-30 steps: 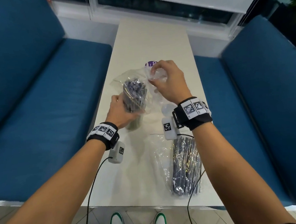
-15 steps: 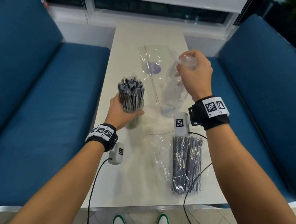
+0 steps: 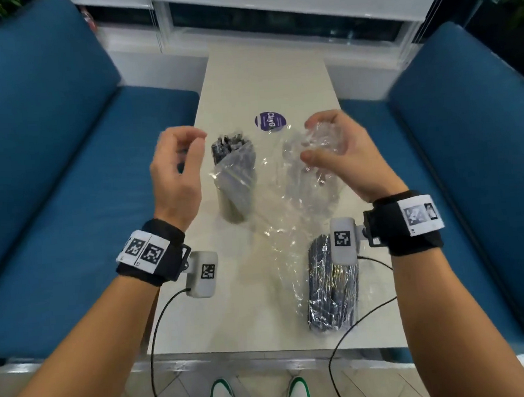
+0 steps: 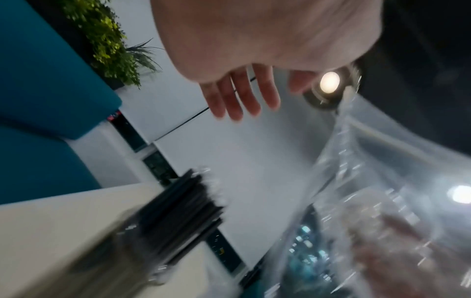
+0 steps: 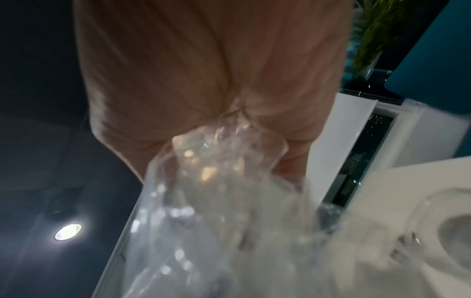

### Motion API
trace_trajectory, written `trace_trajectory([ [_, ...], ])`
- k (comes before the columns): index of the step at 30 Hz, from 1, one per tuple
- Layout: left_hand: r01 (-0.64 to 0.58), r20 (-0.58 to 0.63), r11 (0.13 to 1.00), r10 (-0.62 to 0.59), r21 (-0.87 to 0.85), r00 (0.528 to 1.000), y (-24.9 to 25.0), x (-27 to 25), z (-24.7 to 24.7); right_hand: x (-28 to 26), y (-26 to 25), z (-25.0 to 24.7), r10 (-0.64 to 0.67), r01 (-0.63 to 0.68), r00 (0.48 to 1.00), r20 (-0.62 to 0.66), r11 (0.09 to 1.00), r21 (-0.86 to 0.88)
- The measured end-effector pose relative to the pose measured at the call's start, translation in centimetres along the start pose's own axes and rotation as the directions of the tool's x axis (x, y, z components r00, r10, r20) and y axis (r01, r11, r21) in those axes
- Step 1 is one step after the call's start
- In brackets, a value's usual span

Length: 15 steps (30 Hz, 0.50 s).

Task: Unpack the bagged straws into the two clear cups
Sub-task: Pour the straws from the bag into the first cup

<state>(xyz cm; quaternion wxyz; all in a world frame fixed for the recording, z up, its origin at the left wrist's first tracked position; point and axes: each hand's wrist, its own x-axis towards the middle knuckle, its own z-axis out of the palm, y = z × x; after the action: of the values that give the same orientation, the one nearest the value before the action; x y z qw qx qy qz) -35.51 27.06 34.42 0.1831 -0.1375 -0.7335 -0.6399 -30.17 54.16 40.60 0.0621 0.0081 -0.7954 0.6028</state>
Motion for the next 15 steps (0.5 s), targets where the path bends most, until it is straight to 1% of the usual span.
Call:
trace_trajectory([
  [1, 0.067, 0.139, 0.996, -0.058, -0.058, 0.989, 0.9, -0.3, -0.1, -0.6, 0.4, 0.9, 0.0, 0.0, 1.0, 0.013, 0.999, 0.035],
  [2, 0.145, 0.288, 0.986, -0.114, -0.089, 0.951, 1.5, -0.9, 0.0, -1.1, 1.0, 2.0, 0.002, -0.002, 1.0, 0.007, 0.996, 0.089],
  [3, 0.217, 0.414, 0.972, -0.164, -0.085, 0.896, 1.8, -1.8, 0.1, -1.6, 1.8, 3.2, 0.019, -0.015, 1.0, -0.02, 0.986, 0.164],
  [4, 0.272, 0.501, 0.96, -0.201, -0.072, 0.841, 1.7, -2.9, 0.3, -2.2, 2.7, 4.7, 0.051, -0.036, 0.997, -0.052, 0.967, 0.253],
  [5, 0.308, 0.546, 0.949, -0.224, -0.066, 0.807, 1.5, -4.3, 0.6, -2.7, 3.8, 6.1, 0.095, -0.061, 0.992, -0.084, 0.938, 0.342],
  [6, 0.329, 0.56, 0.941, -0.234, -0.074, 0.795, 1.0, -5.6, 0.8, -3.3, 4.7, 7.6, 0.141, -0.088, 0.985, -0.1, 0.905, 0.416],
  [8, 0.349, 0.54, 0.935, -0.264, -0.059, 0.799, -0.6, -7.9, 1.1, -4.5, 6.7, 10.3, 0.213, -0.15, 0.975, -0.058, 0.833, 0.533],
  [9, 0.351, 0.514, 0.936, -0.291, -0.02, 0.807, -1.5, -8.9, 1.3, -5.2, 7.2, 11.2, 0.239, -0.188, 0.971, -0.021, 0.811, 0.554],
  [10, 0.344, 0.479, 0.939, -0.312, 0.022, 0.82, -2.7, -9.7, 1.4, -5.9, 7.8, 12.1, 0.267, -0.229, 0.964, 0.008, 0.812, 0.537],
  [12, 0.328, 0.402, 0.939, -0.339, 0.099, 0.85, -4.8, -11.2, 1.4, -6.9, 8.9, 13.2, 0.322, -0.307, 0.946, 0.041, 0.847, 0.434],
  [13, 0.322, 0.365, 0.936, -0.353, 0.144, 0.862, -5.6, -11.8, 1.4, -7.3, 9.7, 13.7, 0.352, -0.342, 0.935, 0.038, 0.871, 0.352],
  [14, 0.319, 0.337, 0.927, -0.37, 0.2, 0.866, -6.5, -12.2, 1.3, -7.7, 10.5, 13.9, 0.375, -0.368, 0.927, 0.018, 0.897, 0.244],
  [15, 0.329, 0.322, 0.907, -0.404, 0.262, 0.856, -7.1, -12.5, 1.2, -8.2, 11.2, 14.1, 0.394, -0.391, 0.919, 0.001, 0.913, 0.116],
])
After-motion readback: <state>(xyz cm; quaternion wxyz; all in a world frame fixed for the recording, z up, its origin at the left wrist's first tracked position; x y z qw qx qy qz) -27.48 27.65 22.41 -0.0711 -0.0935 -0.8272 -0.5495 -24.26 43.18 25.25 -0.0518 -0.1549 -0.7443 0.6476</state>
